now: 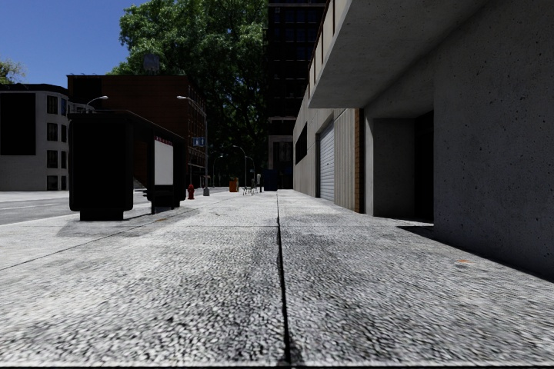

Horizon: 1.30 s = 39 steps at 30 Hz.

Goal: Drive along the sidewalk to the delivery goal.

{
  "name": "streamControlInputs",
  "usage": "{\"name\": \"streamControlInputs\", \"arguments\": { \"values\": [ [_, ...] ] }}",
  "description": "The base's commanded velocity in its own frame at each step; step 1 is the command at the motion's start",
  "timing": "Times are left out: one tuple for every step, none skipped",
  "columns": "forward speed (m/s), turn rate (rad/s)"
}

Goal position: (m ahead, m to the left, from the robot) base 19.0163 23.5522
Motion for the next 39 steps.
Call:
{"name": "streamControlInputs", "arguments": {
  "values": [
    [0.00,0.00],
    [0.00,0.00],
    [0.00,0.00],
    [0.00,0.00],
    [0.00,0.00],
    [0.00,0.00],
    [0.00,0.00],
    [0.00,0.00],
    [0.00,0.00],
    [0.00,0.00],
    [0.00,0.00],
    [0.00,0.00],
    [0.00,0.00],
    [0.00,0.00],
    [0.00,0.00],
    [0.00,0.00],
    [0.00,0.00],
    [0.00,0.00],
    [0.00,0.00],
    [0.00,0.00],
    [0.00,0.00],
    [0.00,0.00],
    [0.00,0.00],
    [0.00,0.00],
    [0.00,0.00],
    [0.00,0.00],
    [0.00,0.00],
    [0.00,0.00],
    [0.00,0.00],
    [0.00,0.00],
    [0.00,-0.33],
    [0.00,-0.78],
    [0.00,-0.78],
    [0.00,-0.96],
    [0.00,-1.04],
    [0.00,-1.05],
    [0.00,-1.05],
    [0.00,-1.05],
    [0.00,-1.05]
  ]
}}
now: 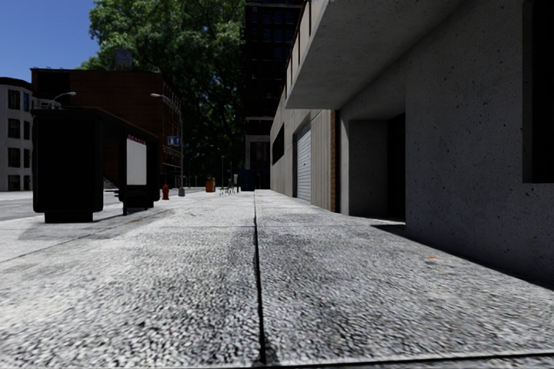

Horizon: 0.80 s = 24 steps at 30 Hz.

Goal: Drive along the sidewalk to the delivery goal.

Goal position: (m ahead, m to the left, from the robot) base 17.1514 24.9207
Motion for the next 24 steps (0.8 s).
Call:
{"name": "streamControlInputs", "arguments": {
  "values": [
    [0.00,-1.05],
    [0.00,-1.05],
    [0.00,-1.04],
    [0.00,-1.04],
    [0.00,-1.04],
    [0.00,-1.04],
    [0.00,-1.04],
    [0.00,-1.04],
    [0.00,-1.04],
    [0.00,-1.04],
    [0.00,-1.04],
    [0.00,-1.04],
    [0.00,-1.04],
    [0.00,-1.04],
    [0.00,-1.05],
    [0.00,-1.05],
    [0.00,-1.05],
    [0.00,-1.05],
    [0.00,-1.05],
    [0.00,-1.05],
    [0.00,-1.05],
    [0.00,-1.05],
    [0.00,-1.05],
    [0.00,-1.05]
  ]
}}
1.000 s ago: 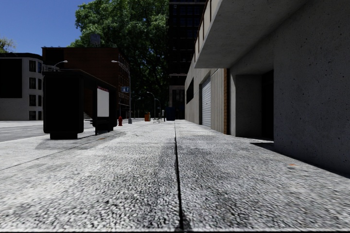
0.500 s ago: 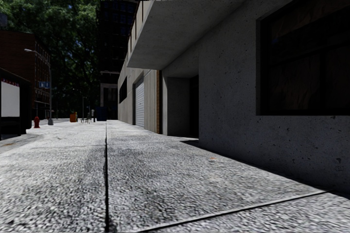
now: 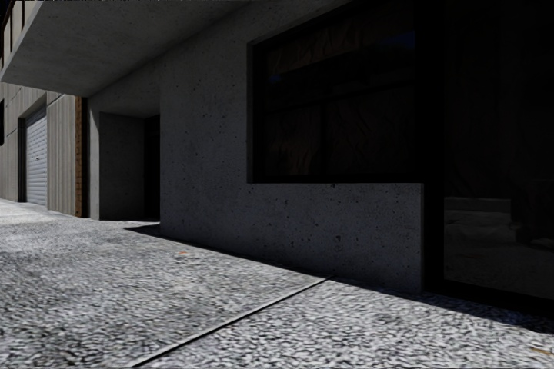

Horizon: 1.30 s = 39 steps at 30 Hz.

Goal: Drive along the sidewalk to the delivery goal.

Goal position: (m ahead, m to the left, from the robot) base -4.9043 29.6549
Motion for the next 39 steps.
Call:
{"name": "streamControlInputs", "arguments": {
  "values": [
    [0.00,-1.05],
    [0.00,-1.05],
    [0.00,-1.05],
    [0.00,-1.05],
    [0.00,-1.05],
    [0.00,-1.05],
    [0.00,-1.05],
    [0.00,-1.05],
    [0.00,-1.05],
    [0.00,-1.05],
    [0.00,-1.05],
    [0.00,-1.05],
    [0.00,-1.05],
    [0.00,-1.05],
    [0.00,-1.05],
    [0.00,-1.05],
    [0.00,-1.05],
    [0.00,-1.05],
    [0.00,-1.05],
    [0.00,-1.05],
    [0.00,-1.05],
    [0.00,-1.05],
    [0.00,-1.05],
    [0.00,-1.05],
    [0.00,-1.05],
    [0.00,-1.05],
    [0.00,-1.05],
    [0.00,-1.05],
    [0.00,-1.05],
    [0.00,-1.05],
    [0.00,-1.05],
    [0.00,-1.05],
    [0.00,-1.05],
    [0.00,-1.05],
    [0.00,-1.05],
    [0.00,-1.05],
    [0.00,-1.05],
    [0.00,-1.05],
    [0.00,-1.05]
  ]
}}
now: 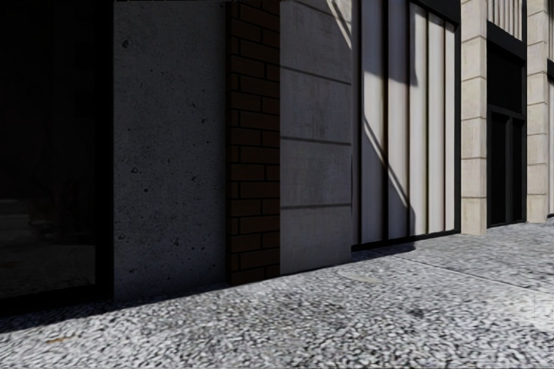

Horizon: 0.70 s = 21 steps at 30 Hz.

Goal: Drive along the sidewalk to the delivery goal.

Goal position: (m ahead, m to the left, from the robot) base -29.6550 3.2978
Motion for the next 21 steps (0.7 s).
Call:
{"name": "streamControlInputs", "arguments": {
  "values": [
    [0.00,-1.05],
    [0.00,-1.05],
    [0.00,-1.05],
    [0.00,-1.05],
    [0.00,-1.05],
    [0.00,-1.05],
    [0.00,-1.05],
    [0.00,-1.05],
    [0.00,-1.05],
    [0.00,-1.05],
    [0.00,-1.05],
    [0.00,-1.05],
    [0.00,-1.05],
    [0.00,-1.05],
    [0.00,-1.05],
    [0.00,-1.05],
    [0.00,-1.05],
    [0.00,-1.05],
    [0.00,-1.05],
    [0.00,-1.05],
    [0.00,-1.05]
  ]
}}
